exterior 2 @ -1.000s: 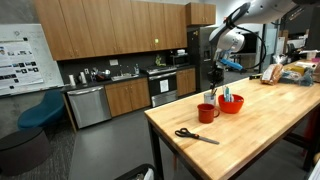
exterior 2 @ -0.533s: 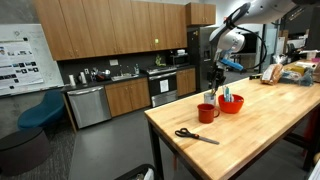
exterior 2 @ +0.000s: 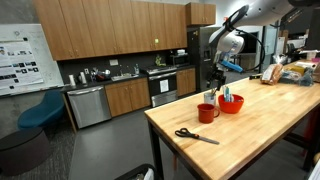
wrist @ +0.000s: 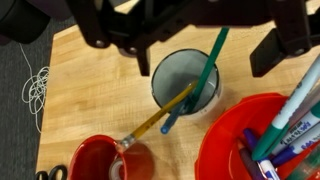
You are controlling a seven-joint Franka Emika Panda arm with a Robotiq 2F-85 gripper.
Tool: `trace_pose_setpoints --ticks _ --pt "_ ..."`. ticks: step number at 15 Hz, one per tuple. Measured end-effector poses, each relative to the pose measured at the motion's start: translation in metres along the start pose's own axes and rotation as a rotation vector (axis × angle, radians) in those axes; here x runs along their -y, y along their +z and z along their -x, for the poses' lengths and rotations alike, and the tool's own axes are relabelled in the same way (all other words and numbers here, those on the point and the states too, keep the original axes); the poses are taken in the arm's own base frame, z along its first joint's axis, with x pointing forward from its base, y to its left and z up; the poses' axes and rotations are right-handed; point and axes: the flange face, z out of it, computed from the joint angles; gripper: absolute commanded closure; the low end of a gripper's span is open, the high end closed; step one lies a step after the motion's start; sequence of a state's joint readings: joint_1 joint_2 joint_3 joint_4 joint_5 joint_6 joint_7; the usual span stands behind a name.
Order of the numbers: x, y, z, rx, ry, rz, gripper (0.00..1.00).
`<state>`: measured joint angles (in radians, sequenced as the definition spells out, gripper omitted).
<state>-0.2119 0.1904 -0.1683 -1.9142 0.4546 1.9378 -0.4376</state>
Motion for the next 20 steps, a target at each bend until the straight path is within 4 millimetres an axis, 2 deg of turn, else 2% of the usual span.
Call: trace_pose_setpoints --ticks 6,8,11,14,17,18,20 --pt "-0.0003 -0.0003 -0.0044 -0.029 -0.053 0.013 0.0" --pt "0.0008 -0.0003 -0.0053 -0.034 -0.069 0.016 0.26" --pt "0.0024 0.0 -0.0062 -0.039 -0.083 0.018 0.47" --pt "0.0032 0.0 -0.007 -0.043 -0.093 0.02 0.73" --pt "0.0031 -0.0005 -0.0075 -0.047 -0.098 0.023 0.94" --pt "0.0031 -0.0006 -0.0075 -0.048 -0.099 0.023 0.99" --pt "0.0033 -0.0015 -0.0075 -0.05 -0.102 0.024 1.0"
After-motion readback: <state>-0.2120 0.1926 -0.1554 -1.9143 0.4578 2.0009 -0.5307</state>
